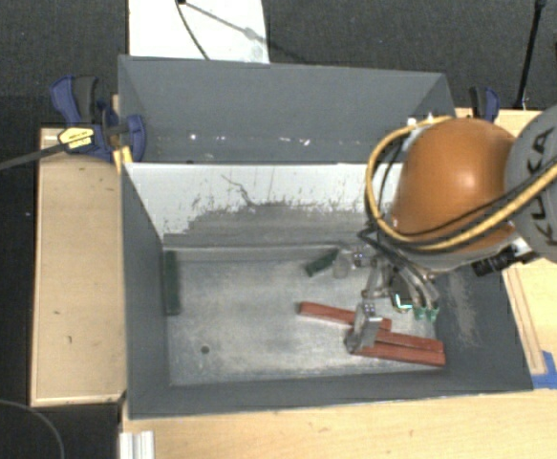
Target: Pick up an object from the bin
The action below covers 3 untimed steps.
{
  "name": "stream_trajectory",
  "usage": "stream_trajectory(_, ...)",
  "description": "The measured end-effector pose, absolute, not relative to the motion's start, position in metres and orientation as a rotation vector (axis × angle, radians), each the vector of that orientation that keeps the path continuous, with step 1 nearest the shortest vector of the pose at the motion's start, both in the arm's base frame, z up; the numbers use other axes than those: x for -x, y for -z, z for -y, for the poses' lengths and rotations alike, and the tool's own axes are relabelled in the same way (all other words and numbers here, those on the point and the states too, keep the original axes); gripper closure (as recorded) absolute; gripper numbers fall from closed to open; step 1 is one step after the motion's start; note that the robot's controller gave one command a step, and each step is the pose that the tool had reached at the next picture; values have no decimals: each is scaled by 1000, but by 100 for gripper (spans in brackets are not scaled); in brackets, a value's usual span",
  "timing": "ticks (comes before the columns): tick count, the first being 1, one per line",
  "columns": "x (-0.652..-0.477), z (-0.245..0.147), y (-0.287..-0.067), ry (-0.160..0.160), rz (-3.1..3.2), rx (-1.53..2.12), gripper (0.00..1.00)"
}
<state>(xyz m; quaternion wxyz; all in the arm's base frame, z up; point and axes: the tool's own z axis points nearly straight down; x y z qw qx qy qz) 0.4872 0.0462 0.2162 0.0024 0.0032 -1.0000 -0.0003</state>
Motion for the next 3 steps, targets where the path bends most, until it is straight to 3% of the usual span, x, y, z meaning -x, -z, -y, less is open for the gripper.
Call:
stream_trajectory(1, -511, 4, -66, 0, 3133, 143, 0)
stream_trajectory(2, -513, 2, -70, 2, 3140, 145, 100)
stream_trajectory(3, -530, 14, -239, 1, 3151, 127, 100)
